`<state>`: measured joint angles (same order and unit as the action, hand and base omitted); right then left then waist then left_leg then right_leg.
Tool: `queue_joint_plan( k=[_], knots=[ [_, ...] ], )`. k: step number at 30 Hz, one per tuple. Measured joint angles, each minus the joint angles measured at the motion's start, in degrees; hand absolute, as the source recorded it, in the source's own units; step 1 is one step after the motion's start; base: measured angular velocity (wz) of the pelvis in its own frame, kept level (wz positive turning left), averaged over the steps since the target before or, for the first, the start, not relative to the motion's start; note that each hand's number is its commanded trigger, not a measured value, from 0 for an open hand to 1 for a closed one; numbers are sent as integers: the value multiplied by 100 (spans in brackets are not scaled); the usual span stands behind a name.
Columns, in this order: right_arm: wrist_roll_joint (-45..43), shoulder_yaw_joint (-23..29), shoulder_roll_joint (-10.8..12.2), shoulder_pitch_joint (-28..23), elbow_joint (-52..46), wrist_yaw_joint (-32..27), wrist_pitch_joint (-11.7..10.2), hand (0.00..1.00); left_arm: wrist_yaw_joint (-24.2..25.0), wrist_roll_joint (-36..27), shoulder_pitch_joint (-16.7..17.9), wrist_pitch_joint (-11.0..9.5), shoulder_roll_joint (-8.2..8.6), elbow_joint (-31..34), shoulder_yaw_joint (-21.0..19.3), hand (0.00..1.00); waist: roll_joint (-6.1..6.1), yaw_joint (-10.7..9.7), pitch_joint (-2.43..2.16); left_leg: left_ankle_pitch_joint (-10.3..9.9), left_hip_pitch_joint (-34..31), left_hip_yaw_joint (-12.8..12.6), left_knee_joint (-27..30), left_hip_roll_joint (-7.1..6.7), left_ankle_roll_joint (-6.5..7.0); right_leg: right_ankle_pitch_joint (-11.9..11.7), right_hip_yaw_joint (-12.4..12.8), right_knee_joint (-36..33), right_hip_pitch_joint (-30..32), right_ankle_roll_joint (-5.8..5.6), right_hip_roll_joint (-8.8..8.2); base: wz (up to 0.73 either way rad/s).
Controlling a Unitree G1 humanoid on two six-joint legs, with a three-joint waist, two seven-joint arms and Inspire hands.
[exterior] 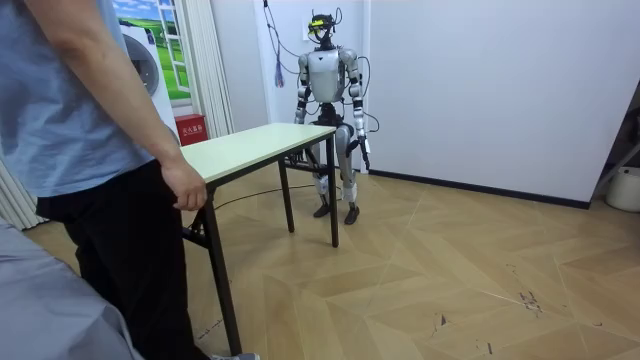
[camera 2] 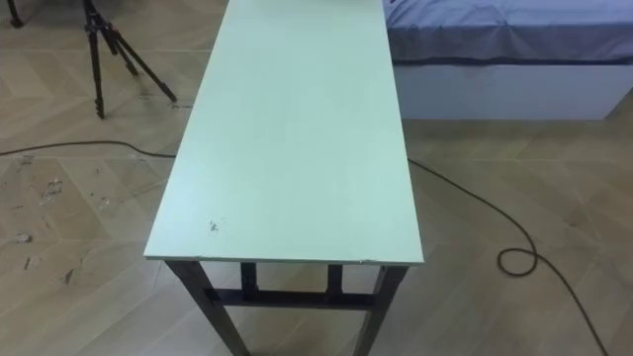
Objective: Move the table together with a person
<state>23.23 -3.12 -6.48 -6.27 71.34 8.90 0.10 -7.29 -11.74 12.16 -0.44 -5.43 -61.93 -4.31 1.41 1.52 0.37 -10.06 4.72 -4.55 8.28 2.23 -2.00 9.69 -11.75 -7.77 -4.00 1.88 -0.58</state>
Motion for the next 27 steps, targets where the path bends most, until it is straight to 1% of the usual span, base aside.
queue_joint_plan(
  k=[11, 18, 19, 20, 21, 23, 26, 27],
  knots=[
    [128, 2, 12, -6, 26, 1, -1, 0, -85, -1, -14, -6, 20, 0, 1, 0, 10, -7, 11, 0, -1, -11, 0, -1, 0, 0, 15, 6, 2, 0, 0, 0],
    [151, 17, 18, -18, 20, -2, -1, 0, 25, -6, -13, -5, 18, -2, -3, 0, 0, -21, 8, 0, -3, -15, 0, -1, 0, 0, 14, 7, 3, 0, 0, 0],
    [173, 18, 18, -17, 24, -1, -1, 0, 53, -39, -15, -4, 16, -6, -5, 0, -3, -24, 6, 0, -4, -14, 0, -1, 0, 0, 15, 7, 3, 0, 0, 0],
    [180, 22, 18, -17, 24, 1, -1, 0, 88, -130, -13, -3, 10, -7, -6, 0, -21, -28, -5, 0, -3, -15, 2, 0, 0, 0, 17, 7, 3, 0, 1, 0],
    [174, 29, 18, -16, 24, 3, -1, 0, 117, -169, -10, -3, 8, -9, -8, 0, -17, -34, -3, 0, -3, -15, 2, 0, 0, 0, 16, 6, 3, 0, 1, 0],
    [180, 50, 18, -16, 24, 14, -1, 0, 182, -378, -2, -3, 4, -13, 1, 0, -43, -42, -14, 0, -2, -16, 3, 0, 0, 0, 14, 5, 3, 0, 2, 0],
    [234, 43, 13, -15, -1, 79, -2, 0, 314, -688, 1, -3, 5, -10, 11, 0, -56, -38, -9, 0, -7, -23, 4, 0, 0, 0, 6, 4, 11, 0, 2, 0],
    [255, 43, 12, -15, -4, 104, -3, 0, 348, -702, 1, -4, 5, -10, 12, 0, -54, -36, -8, 0, -7, -22, 4, 0, 0, 0, 5, 5, 15, 0, 2, 0]
  ],
)
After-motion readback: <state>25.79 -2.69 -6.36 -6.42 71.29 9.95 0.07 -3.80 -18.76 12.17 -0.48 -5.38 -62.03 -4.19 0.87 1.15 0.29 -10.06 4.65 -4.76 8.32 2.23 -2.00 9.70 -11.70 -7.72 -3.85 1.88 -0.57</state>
